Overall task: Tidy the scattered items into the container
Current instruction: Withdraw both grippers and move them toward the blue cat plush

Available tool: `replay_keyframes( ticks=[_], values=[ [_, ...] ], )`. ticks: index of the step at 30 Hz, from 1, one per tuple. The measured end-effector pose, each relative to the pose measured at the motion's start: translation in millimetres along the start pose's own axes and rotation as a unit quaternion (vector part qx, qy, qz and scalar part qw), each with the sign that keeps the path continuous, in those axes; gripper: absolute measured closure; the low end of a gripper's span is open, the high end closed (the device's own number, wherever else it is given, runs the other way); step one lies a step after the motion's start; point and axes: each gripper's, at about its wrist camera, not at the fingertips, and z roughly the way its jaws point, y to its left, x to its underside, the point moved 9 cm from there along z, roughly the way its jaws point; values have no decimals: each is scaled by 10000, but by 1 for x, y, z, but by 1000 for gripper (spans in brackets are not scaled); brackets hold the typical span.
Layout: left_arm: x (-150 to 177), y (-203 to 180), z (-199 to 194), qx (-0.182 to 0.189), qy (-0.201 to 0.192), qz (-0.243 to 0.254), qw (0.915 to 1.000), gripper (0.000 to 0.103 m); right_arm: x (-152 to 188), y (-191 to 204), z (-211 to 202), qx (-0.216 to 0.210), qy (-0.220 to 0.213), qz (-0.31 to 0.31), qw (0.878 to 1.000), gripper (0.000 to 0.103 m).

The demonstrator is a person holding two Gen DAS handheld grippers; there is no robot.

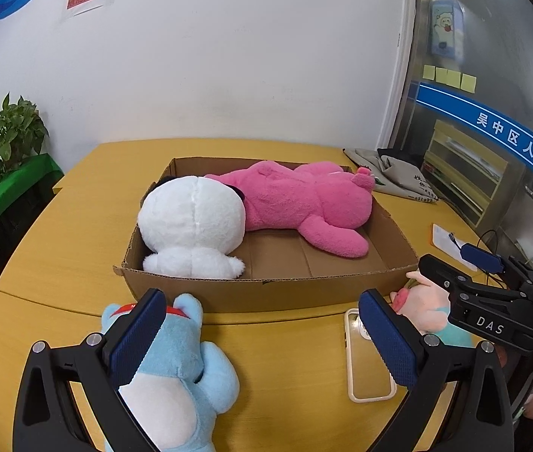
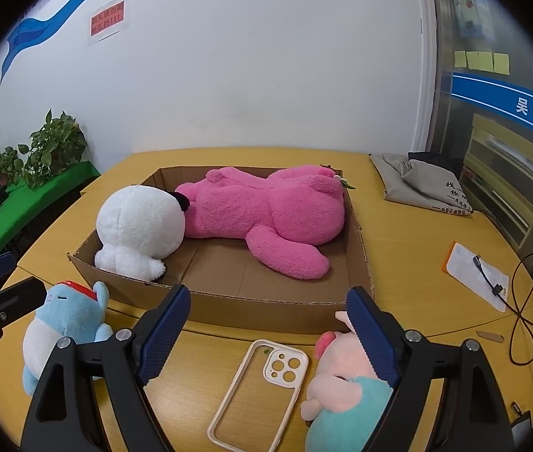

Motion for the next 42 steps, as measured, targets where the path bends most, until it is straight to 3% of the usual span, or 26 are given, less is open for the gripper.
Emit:
replay_keyframes(
  ticks=[31, 35, 42],
  values=[
    [12, 24, 17, 106, 257, -131, 9995, 0, 7, 7, 19, -28, 240, -9, 9997, 18],
    [19, 43, 17, 136, 355, -207, 9991, 0, 8, 19, 19, -333, 202, -7, 9992, 18],
    [41, 113, 33, 231, 761, -601, 9950, 0, 26, 64, 25, -1245, 436, -179, 9911, 14]
  ],
)
